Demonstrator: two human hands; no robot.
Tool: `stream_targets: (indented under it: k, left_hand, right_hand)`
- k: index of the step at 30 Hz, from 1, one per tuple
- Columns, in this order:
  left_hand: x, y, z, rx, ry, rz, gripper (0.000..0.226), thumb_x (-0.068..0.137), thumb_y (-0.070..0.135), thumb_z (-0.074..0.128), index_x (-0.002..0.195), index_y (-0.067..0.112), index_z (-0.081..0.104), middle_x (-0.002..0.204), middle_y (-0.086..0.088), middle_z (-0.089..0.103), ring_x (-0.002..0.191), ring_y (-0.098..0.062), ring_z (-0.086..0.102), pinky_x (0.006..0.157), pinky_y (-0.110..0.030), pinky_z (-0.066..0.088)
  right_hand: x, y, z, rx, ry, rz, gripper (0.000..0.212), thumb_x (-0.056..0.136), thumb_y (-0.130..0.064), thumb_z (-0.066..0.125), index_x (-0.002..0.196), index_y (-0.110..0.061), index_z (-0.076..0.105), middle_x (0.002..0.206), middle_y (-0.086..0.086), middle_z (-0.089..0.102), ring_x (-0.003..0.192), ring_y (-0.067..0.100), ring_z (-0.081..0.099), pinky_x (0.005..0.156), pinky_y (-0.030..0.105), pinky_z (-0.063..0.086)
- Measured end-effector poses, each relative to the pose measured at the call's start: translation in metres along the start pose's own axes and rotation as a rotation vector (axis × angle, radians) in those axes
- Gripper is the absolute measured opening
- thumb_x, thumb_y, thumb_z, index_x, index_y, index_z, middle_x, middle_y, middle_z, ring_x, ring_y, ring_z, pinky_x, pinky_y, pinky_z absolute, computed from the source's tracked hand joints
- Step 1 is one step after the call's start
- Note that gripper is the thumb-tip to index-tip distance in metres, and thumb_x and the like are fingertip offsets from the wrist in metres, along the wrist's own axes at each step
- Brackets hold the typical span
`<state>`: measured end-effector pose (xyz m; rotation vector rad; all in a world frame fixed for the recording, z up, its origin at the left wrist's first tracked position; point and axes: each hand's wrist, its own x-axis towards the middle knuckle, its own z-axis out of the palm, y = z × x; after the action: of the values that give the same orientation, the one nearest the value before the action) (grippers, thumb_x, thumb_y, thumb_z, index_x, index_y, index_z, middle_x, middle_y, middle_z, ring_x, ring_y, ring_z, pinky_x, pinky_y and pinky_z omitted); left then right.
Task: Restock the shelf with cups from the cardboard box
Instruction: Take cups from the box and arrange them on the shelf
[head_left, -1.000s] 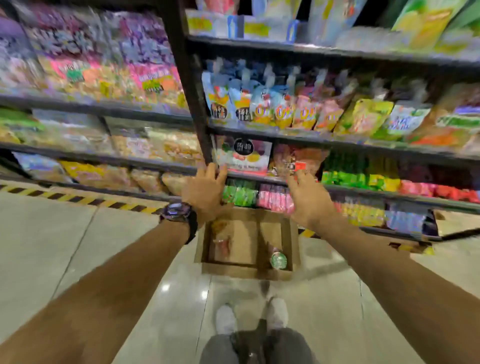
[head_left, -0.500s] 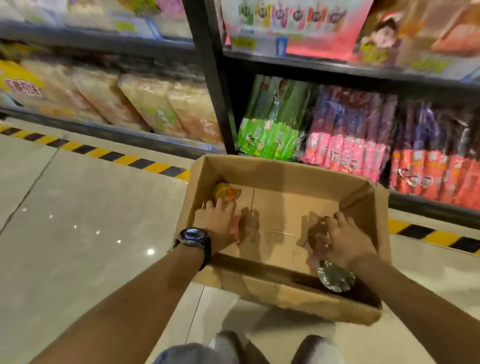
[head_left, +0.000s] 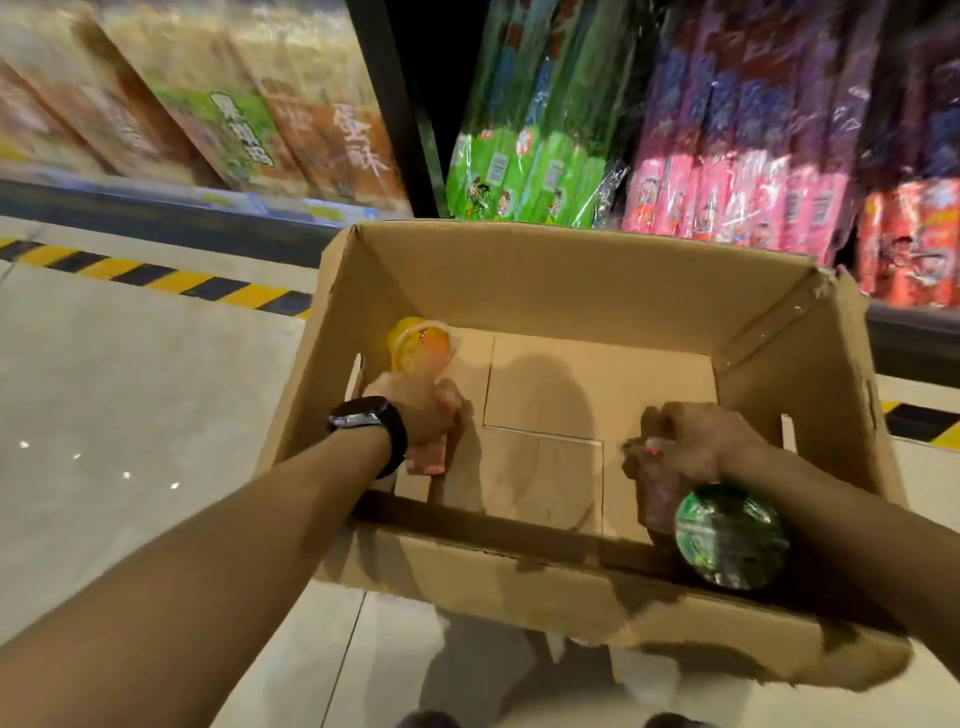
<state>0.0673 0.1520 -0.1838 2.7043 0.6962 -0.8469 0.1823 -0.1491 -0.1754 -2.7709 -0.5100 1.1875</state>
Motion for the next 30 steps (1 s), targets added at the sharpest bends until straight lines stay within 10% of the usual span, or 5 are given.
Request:
stream_targets:
  k: [4, 10, 22, 26, 30]
  left_hand:
    - [-0.009, 0.01, 0.003, -0.24, 0.089, 0.075, 0.09, 0.071, 0.06, 0.077, 0.141, 0.019, 0.036, 0.13, -0.006, 0.051, 0.111, -0.028, 0.057, 0.091, -0.041, 0.054]
    - [-0.004, 0.029, 0.003, -0.416, 0.305, 0.313, 0.085, 0.069, 0.041, 0.086, 0.137, 0.016, 0.042, 0.135, -0.005, 0.04, 0.116, -0.024, 0.051, 0.092, -0.029, 0.046]
    - [0.001, 0.042, 0.019, -0.596, 0.156, 0.318, 0.078, 0.067, 0.045, 0.086, 0.128, 0.015, 0.048, 0.115, 0.001, 0.064, 0.103, -0.018, 0.062, 0.089, -0.039, 0.054]
    - [-0.002, 0.037, 0.017, -0.682, 0.175, 0.291, 0.074, 0.066, 0.041, 0.088, 0.124, 0.018, 0.048, 0.111, 0.005, 0.062, 0.1, -0.013, 0.061, 0.078, -0.024, 0.052]
    - [-0.03, 0.043, -0.018, -0.949, 0.233, 0.282, 0.071, 0.064, 0.019, 0.091, 0.122, 0.016, 0.05, 0.106, 0.011, 0.061, 0.103, -0.01, 0.062, 0.075, -0.013, 0.052]
  right_hand:
    - [-0.003, -0.014, 0.02, 0.065, 0.222, -0.27, 0.089, 0.064, -0.042, 0.083, 0.139, -0.028, 0.037, 0.125, -0.003, 0.041, 0.114, 0.017, 0.043, 0.095, 0.033, 0.047]
    - [0.004, -0.029, 0.033, 0.4, 0.464, -0.384, 0.097, 0.061, -0.017, 0.088, 0.141, -0.026, 0.034, 0.128, -0.004, 0.035, 0.121, 0.017, 0.044, 0.097, 0.036, 0.051]
    - [0.019, -0.033, 0.054, 0.825, 0.128, -0.094, 0.024, 0.07, -0.003, 0.08, 0.091, -0.005, 0.07, 0.093, 0.012, 0.073, 0.093, 0.026, 0.069, 0.084, 0.048, 0.057]
    - [0.003, -0.036, 0.037, 1.047, 0.142, -0.13, 0.043, 0.068, 0.023, 0.065, 0.097, -0.009, 0.062, 0.09, 0.016, 0.066, 0.089, 0.026, 0.064, 0.069, 0.043, 0.053]
    - [-0.029, -0.045, -0.008, 1.15, 0.273, -0.179, 0.051, 0.066, 0.007, 0.081, 0.111, -0.007, 0.062, 0.094, 0.011, 0.071, 0.08, 0.02, 0.068, 0.062, 0.036, 0.057]
